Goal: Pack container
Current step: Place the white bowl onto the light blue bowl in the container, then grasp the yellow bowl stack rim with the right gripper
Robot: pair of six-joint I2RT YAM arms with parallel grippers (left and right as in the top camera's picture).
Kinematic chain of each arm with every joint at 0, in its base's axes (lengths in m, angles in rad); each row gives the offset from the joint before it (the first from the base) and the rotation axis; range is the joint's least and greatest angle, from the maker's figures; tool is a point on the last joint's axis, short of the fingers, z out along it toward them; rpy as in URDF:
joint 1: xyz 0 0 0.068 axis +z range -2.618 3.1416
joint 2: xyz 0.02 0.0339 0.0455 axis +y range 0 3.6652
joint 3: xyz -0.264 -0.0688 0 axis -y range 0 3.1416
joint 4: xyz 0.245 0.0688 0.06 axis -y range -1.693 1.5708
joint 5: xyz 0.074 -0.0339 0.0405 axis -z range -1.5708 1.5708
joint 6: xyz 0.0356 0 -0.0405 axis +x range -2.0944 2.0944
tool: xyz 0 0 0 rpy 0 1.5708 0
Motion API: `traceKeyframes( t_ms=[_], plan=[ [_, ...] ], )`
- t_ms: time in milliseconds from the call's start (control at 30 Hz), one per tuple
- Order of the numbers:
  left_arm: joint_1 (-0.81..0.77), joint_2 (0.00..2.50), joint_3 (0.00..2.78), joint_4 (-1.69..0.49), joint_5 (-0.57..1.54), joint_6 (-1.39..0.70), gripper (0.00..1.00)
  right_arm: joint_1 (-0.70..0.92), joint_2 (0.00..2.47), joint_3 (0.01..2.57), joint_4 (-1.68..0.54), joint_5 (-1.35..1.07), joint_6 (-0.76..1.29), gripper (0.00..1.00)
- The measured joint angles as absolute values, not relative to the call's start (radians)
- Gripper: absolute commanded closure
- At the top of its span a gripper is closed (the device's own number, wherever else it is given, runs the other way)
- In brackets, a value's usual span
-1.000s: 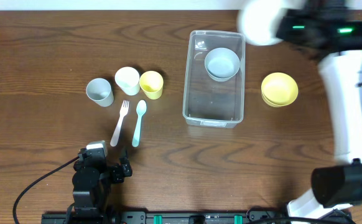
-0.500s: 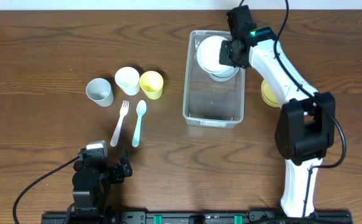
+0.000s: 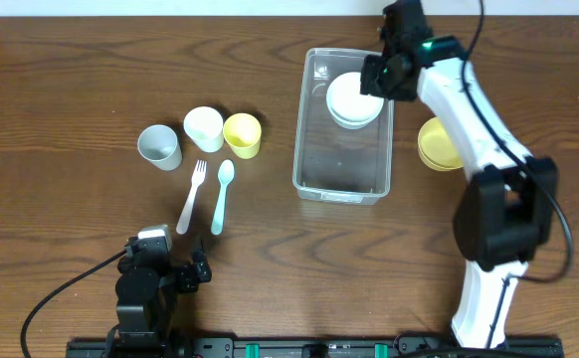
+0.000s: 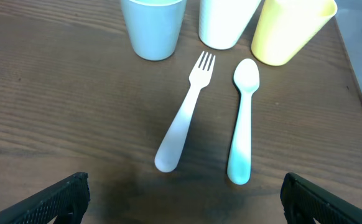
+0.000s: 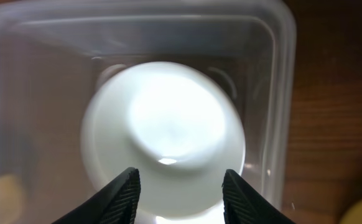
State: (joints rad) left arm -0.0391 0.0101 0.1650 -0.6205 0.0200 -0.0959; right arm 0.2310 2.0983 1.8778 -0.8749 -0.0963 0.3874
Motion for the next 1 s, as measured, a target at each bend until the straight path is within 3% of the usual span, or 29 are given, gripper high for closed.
traceKeyframes(
  t_ms=[200, 367, 633, 1000],
  plan=[
    [-0.039, 0.01, 0.165, -0.62, 0.02, -0.096, 0.02, 0.126, 1.831, 1.925, -1.088, -0.033, 0.374, 0.48],
    [-0.039, 0.01, 0.165, -0.62, 0.02, -0.096, 0.02, -0.055, 1.775, 1.927, -1.22, 0.076, 0.364, 0.42],
    [-0.039, 0.01, 0.165, -0.62, 0.02, -0.096, 0.02, -0.224, 1.92, 1.671, -1.122, 0.097, 0.352, 0.45],
    [-0.039, 0.01, 0.165, -0.62, 0.02, -0.096, 0.02, -0.241, 1.95, 1.437, -0.881, 0.006, 0.312, 0.46]
  ],
)
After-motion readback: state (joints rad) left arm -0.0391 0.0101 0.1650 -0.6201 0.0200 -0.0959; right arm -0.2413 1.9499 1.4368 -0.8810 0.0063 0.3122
